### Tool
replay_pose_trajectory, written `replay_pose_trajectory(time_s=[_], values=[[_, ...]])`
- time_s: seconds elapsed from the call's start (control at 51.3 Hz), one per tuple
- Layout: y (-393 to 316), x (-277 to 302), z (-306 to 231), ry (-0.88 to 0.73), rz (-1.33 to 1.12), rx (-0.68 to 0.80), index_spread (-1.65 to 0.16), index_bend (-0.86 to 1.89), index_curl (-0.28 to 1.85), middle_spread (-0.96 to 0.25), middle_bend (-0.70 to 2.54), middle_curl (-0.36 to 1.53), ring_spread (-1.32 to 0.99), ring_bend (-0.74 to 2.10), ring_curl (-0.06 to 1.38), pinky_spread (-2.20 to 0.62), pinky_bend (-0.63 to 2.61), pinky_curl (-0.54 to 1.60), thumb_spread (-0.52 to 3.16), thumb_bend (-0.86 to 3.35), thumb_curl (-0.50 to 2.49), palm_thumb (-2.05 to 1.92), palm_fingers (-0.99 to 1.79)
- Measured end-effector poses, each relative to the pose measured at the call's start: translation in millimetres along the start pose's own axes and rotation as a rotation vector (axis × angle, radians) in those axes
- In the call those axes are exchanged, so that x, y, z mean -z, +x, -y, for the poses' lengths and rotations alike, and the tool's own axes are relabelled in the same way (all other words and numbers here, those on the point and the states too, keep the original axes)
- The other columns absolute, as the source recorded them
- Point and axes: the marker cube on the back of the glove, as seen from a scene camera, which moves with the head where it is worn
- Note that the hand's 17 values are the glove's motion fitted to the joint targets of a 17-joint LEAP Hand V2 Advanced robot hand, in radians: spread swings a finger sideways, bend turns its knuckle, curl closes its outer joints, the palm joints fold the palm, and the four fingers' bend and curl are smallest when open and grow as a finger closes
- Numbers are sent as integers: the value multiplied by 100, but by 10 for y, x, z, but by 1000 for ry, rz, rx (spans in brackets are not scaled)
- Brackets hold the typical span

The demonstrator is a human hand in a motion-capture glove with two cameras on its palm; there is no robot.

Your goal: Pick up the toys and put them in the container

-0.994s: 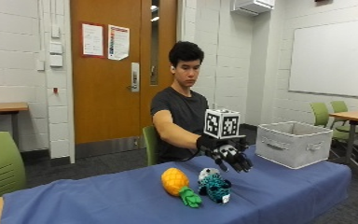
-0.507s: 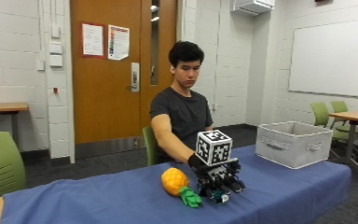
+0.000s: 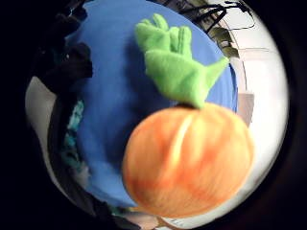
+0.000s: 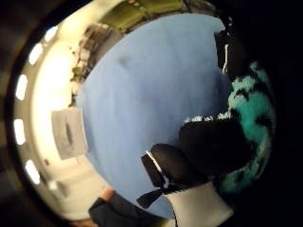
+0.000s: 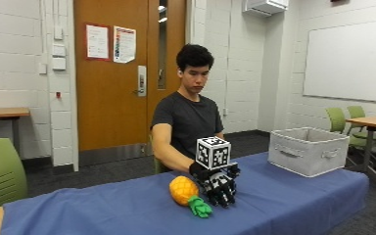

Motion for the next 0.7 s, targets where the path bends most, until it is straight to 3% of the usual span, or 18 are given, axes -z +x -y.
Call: replay_pose_trajectory(time_s=[0.156,0.292,0.487,0.702], values=[[-32,36,-193,65,-22,16,-36,64,72,-19,27,28,-30,58,25,-20,79,31,112,2,29,9,45],[-129,110,-242,160,-93,44,-36,46,71,-27,39,33,-38,81,32,-29,83,32,122,18,39,40,78],[-160,227,-111,83,-54,48,-38,36,78,-37,55,41,-43,96,39,-43,85,35,103,24,53,62,113],[-390,1158,137,97,12,19,-43,35,96,-40,79,54,-41,117,49,-45,87,38,96,27,66,65,121]])
